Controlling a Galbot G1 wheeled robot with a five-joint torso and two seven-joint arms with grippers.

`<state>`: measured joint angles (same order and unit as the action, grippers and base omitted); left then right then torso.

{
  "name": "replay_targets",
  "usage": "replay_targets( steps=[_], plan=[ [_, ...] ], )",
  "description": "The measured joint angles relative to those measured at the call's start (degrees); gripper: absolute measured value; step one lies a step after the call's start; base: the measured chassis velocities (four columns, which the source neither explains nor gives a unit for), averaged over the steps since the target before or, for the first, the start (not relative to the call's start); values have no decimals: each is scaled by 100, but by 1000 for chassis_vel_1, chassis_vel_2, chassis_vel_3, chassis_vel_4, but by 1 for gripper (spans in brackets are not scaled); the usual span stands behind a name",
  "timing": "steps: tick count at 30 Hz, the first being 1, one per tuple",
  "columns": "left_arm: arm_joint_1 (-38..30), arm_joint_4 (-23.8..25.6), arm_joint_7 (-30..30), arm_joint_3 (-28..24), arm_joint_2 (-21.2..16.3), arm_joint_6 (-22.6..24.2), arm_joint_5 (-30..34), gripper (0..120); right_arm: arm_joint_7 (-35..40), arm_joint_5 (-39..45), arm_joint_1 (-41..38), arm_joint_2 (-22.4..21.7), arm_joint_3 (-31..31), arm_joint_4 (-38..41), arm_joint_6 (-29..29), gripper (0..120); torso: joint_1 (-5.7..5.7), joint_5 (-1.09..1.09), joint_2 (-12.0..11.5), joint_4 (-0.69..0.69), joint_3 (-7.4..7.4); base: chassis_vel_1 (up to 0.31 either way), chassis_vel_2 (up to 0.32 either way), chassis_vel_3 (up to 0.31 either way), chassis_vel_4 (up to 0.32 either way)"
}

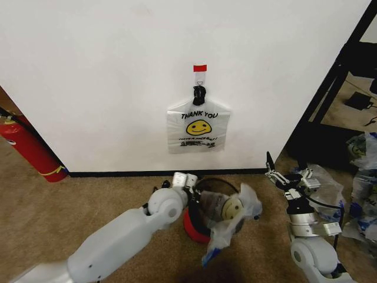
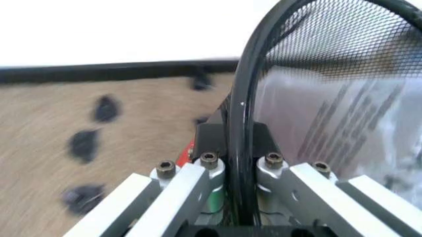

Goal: Pick up the garbage bag from the wall and place it over the trash bin.

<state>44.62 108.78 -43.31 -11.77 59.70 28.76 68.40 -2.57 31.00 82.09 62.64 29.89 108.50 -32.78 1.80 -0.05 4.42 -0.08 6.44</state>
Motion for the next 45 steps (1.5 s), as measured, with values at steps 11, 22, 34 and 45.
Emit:
replay_targets(
  steps=[11,22,34,45],
  plan=[
    [2622,1104,-938,1693,427,-1069,417,1,-98,24,-247,-53,-209,-181,40,100,0,-1,0,3,0,0,0,0,0],
    [3275,1106,-1087,1622,1062,-1299,-312,1,-235,-22,-185,29,-288,-49,71,100,0,1,0,-1,0,0,0,0,0],
    [3448,1023,-590,1476,1232,-1155,-1169,22,-343,-23,55,14,-188,92,-33,100,1,0,-1,0,0,0,0,0,0],
    [3397,1300,47,1699,980,-1645,-2335,65,-425,4,75,-3,-187,23,-126,100,1,-2,-1,0,0,0,0,0,0]
  ],
)
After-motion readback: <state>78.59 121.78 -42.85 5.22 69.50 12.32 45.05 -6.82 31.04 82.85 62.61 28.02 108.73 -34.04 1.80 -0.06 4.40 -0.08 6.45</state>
